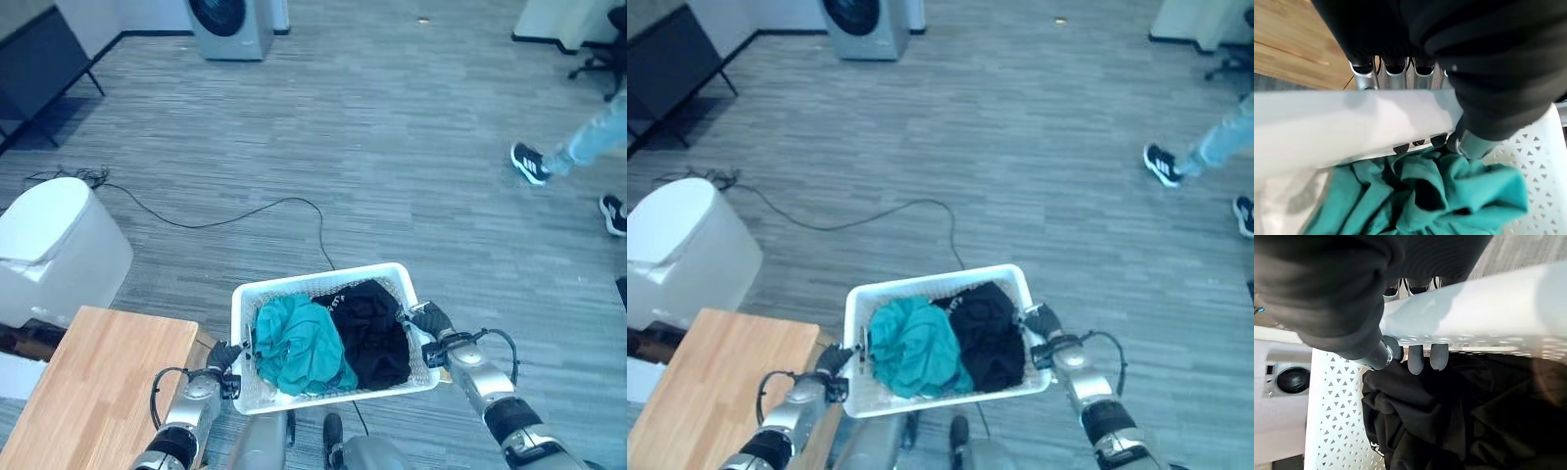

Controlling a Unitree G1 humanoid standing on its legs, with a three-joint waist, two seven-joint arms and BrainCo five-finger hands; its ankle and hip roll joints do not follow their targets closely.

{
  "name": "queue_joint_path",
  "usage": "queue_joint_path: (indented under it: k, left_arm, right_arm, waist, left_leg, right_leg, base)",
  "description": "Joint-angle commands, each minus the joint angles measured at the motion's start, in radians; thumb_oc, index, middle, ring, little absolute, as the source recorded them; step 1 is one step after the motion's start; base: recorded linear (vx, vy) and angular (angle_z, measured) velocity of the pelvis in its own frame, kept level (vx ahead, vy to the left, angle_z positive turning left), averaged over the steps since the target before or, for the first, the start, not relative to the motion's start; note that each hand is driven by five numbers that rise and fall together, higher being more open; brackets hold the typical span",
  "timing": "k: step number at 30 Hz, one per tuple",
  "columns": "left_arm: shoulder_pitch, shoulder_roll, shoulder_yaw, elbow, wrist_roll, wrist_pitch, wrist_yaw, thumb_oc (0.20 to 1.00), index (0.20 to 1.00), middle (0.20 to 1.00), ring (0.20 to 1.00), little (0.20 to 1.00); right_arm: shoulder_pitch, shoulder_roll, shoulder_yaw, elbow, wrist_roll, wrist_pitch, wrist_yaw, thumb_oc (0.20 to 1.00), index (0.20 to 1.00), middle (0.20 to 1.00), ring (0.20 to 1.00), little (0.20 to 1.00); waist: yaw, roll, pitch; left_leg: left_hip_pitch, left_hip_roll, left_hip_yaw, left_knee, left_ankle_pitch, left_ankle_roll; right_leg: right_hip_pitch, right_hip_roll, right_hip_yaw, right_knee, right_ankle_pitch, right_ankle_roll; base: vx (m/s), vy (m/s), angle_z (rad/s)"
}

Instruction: Grab the laundry basket,head to the washer,open it,put in the laundry and shut it.

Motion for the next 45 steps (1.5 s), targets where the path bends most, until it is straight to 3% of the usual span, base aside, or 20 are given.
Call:
queue_joint_path:
  k: [1,4,6,8,9,11,14,17,19,22,27,29,32,33,35,37,39,42,43,45]
  left_arm:
    - [-0.019,0.068,0.06,-0.055,-0.014,-0.065,-0.014,0.2,0.2,0.2,0.2,0.2]
    - [-0.009,0.087,0.066,-0.079,-0.017,-0.073,-0.011,0.2,0.2,0.2,0.2,0.2]
    - [0.0,0.121,0.069,-0.129,0.003,-0.074,-0.011,0.2,0.2,0.2,0.2,0.2]
    - [0.006,0.134,0.066,-0.147,0.022,-0.071,-0.012,0.2,0.2,0.2,0.2,0.2]
    - [0.016,0.149,0.07,-0.179,0.034,-0.061,-0.017,0.2,0.2,0.2,0.2,0.2]
    - [0.019,0.154,0.075,-0.198,0.038,-0.055,-0.021,0.2,0.2,0.2,0.2,0.2]
    - [0.021,0.161,0.074,-0.218,0.074,-0.048,-0.036,0.2,0.2,0.2,0.2,0.2]
    - [0.007,0.172,0.065,-0.219,0.113,-0.043,-0.05,0.2,0.2,0.2,0.2,0.2]
    - [0.0,0.175,0.057,-0.213,0.117,-0.044,-0.05,0.2,0.2,0.2,0.2,0.2]
    - [-0.026,0.173,0.048,-0.194,0.122,-0.044,-0.055,0.2,0.2,0.2,0.2,0.2]
    - [-0.011,0.147,0.055,-0.174,0.095,-0.043,-0.056,0.2,0.2,0.2,0.2,0.2]
    - [-0.011,0.088,0.06,-0.125,-0.032,-0.052,-0.049,0.2,0.2,0.2,0.2,0.2]
    - [-0.007,0.05,0.047,-0.098,-0.051,-0.043,-0.052,0.2,0.2,0.2,0.2,0.2]
    - [-0.016,0.047,0.042,-0.087,-0.057,-0.041,-0.058,0.2,0.2,0.2,0.2,0.2]
    - [-0.033,0.047,0.039,-0.065,-0.065,-0.045,-0.05,0.2,0.2,0.2,0.2,0.2]
    - [-0.043,0.044,0.035,-0.06,-0.066,-0.043,-0.05,0.2,0.2,0.2,0.2,0.2]
    - [-0.059,0.047,0.029,-0.057,-0.072,-0.049,-0.04,0.2,0.2,0.2,0.2,0.2]
    - [-0.05,0.054,0.029,-0.068,-0.066,-0.05,-0.038,0.2,0.2,0.2,0.2,0.2]
    - [-0.044,0.061,0.027,-0.08,-0.063,-0.046,-0.039,0.2,0.2,0.2,0.2,0.2]
    - [-0.041,0.073,0.03,-0.099,-0.062,-0.046,-0.035,0.2,0.2,0.2,0.2,0.2]
  right_arm:
    - [-0.004,-0.052,-0.014,-0.045,-0.013,-0.06,0.013,0.2,0.2,0.2,0.2,0.2]
    - [-0.002,-0.034,-0.01,-0.049,-0.017,-0.057,0.02,0.2,0.2,0.2,0.2,0.2]
    - [0.011,-0.01,-0.016,-0.058,-0.013,-0.052,0.03,0.2,0.2,0.2,0.2,0.2]
    - [0.027,-0.001,-0.027,-0.062,-0.012,-0.054,0.032,0.2,0.2,0.2,0.2,0.2]
    - [0.049,0.015,-0.042,-0.063,-0.006,-0.048,0.045,0.2,0.2,0.2,0.2,0.2]
    - [0.067,0.025,-0.053,-0.074,0.001,-0.045,0.058,0.2,0.2,0.2,0.2,0.2]
    - [0.085,0.032,-0.064,-0.075,-0.001,-0.038,0.073,0.2,0.2,0.2,0.2,0.2]
    - [0.098,0.028,-0.074,-0.084,0.009,-0.037,0.094,0.2,0.2,0.2,0.2,0.2]
    - [0.11,0.019,-0.079,-0.087,0.025,-0.041,0.094,0.2,0.2,0.2,0.2,0.2]
    - [0.112,0.004,-0.087,-0.089,0.027,-0.036,0.081,0.2,0.2,0.2,0.2,0.2]
    - [0.138,-0.007,-0.101,-0.102,0.012,-0.021,0.088,0.2,0.2,0.2,0.2,0.2]
    - [0.158,-0.017,-0.118,-0.096,0.056,-0.022,0.078,0.2,0.2,0.2,0.2,0.2]
    - [0.173,-0.038,-0.137,-0.105,0.074,-0.035,0.063,0.2,0.2,0.2,0.2,0.2]
    - [0.172,-0.043,-0.14,-0.105,0.08,-0.037,0.056,0.2,0.2,0.2,0.2,0.2]
    - [0.156,-0.053,-0.134,-0.099,0.093,-0.046,0.04,0.2,0.2,0.2,0.2,0.2]
    - [0.147,-0.055,-0.134,-0.088,0.093,-0.045,0.033,0.2,0.2,0.2,0.2,0.2]
    - [0.13,-0.047,-0.127,-0.072,0.099,-0.042,0.018,0.2,0.2,0.2,0.2,0.2]
    - [0.122,-0.039,-0.126,-0.065,0.12,-0.05,0.014,0.2,0.2,0.2,0.2,0.2]
    - [0.115,-0.03,-0.118,-0.051,0.124,-0.056,0.009,0.2,0.2,0.2,0.2,0.2]
    - [0.088,-0.031,-0.112,-0.035,0.118,-0.059,0.002,0.2,0.2,0.2,0.2,0.2]
  waist:
    - [0.027,-0.006,-0.06]
    - [0.045,-0.018,-0.078]
    - [0.05,-0.045,-0.095]
    - [0.054,-0.062,-0.102]
    - [0.051,-0.074,-0.099]
    - [0.032,-0.054,-0.081]
    - [-0.003,-0.018,-0.065]
    - [-0.037,-0.012,-0.06]
    - [-0.072,-0.031,-0.058]
    - [-0.111,-0.04,-0.047]
    - [-0.14,-0.041,-0.072]
    - [-0.171,-0.031,-0.103]
    - [-0.188,0.0,-0.101]
    - [-0.186,-0.017,-0.09]
    - [-0.167,-0.048,-0.063]
    - [-0.153,-0.052,-0.056]
    - [-0.118,-0.058,-0.061]
    - [-0.088,-0.052,-0.06]
    - [-0.055,-0.028,-0.068]
    - [-0.021,-0.023,-0.077]
  left_leg:
    - [-0.074,0.014,0.058,0.119,0.068,0.034]
    - [-0.041,-0.001,0.028,0.149,0.087,0.056]
    - [-0.04,-0.018,0.049,0.209,0.043,0.085]
    - [-0.037,-0.03,0.063,0.235,0.013,0.096]
    - [0.007,-0.048,0.067,0.248,-0.037,0.119]
    - [0.066,-0.052,0.057,0.233,-0.063,0.134]
    - [0.163,-0.041,0.032,0.201,-0.1,0.151]
    - [0.26,-0.049,0.002,0.167,-0.135,0.146]
    - [0.314,-0.085,-0.044,0.173,-0.174,0.134]
    - [0.413,-0.091,-0.099,0.155,-0.224,0.112]
    - [0.505,-0.071,-0.149,0.171,-0.252,0.085]
    - [0.518,-0.047,-0.196,0.233,-0.218,0.058]
    - [0.401,-0.013,-0.165,0.548,0.001,-0.058]
    - [0.321,-0.015,-0.129,0.67,0.042,-0.067]
    - [0.225,-0.02,-0.053,0.84,0.019,-0.028]
    - [0.172,-0.011,-0.022,0.866,0.001,-0.014]
    - [0.025,-0.039,0.035,0.747,-0.049,0.015]
    - [-0.018,-0.039,0.061,0.557,-0.067,0.038]
    - [-0.032,-0.014,0.049,0.284,-0.01,0.042]
    - [-0.031,-0.001,0.012,0.081,0.039,0.037]
  right_leg:
    - [0.17,-0.051,0.039,0.041,-0.149,0.138]
    - [0.194,-0.07,0.055,0.067,-0.174,0.151]
    - [0.17,-0.112,0.068,0.173,-0.148,0.197]
    - [0.154,-0.133,0.069,0.227,-0.088,0.23]
    - [0.088,-0.16,0.068,0.403,0.086,0.282]
    - [0.0,-0.156,0.044,0.566,0.201,0.299]
    - [-0.109,-0.128,-0.001,0.683,0.17,0.278]
    - [-0.231,-0.127,-0.066,0.571,0.077,0.243]
    - [-0.277,-0.113,-0.07,0.373,0.042,0.235]
    - [-0.305,-0.115,-0.052,0.07,0.096,0.253]
    - [-0.304,-0.121,-0.058,0.024,0.145,0.257]
    - [-0.287,-0.081,0.018,0.07,0.155,0.222]
    - [-0.212,-0.067,-0.021,0.08,0.106,0.173]
    - [-0.183,-0.083,-0.027,0.075,0.09,0.158]
    - [-0.125,-0.092,-0.027,0.071,0.06,0.133]
    - [-0.094,-0.091,-0.023,0.066,0.045,0.126]
    - [-0.023,-0.09,-0.011,0.047,0.014,0.125]
    - [0.033,-0.08,0.01,0.025,-0.013,0.134]
    - [0.091,-0.047,0.024,0.007,-0.044,0.14]
    - [0.159,-0.044,0.049,-0.004,-0.086,0.148]
  base:
    - [0.44,0.168,-0.43]
    - [0.4,0.202,-0.56]
    - [0.48,0.283,-0.29]
    - [0.34,0.179,-0.41]
    - [0.39,0.243,-0.54]
    - [0.37,0.287,-0.29]
    - [0.44,0.33,0.25]
    - [0.44,0.164,0.26]
    - [0.49,0.042,0.35]
    - [0.54,-0.032,0.69]
    - [0.45,-0.071,0.76]
    - [0.56,-0.161,0.41]
    - [0.43,-0.131,0.35]
    - [0.37,-0.209,0.6]
    - [0.32,-0.237,0.54]
    - [0.23,-0.117,0.01]
    - [0.48,-0.049,-0.25]
    - [0.47,0.061,-0.03]
    - [0.55,0.129,-0.42]
    - [0.63,0.149,-0.47]
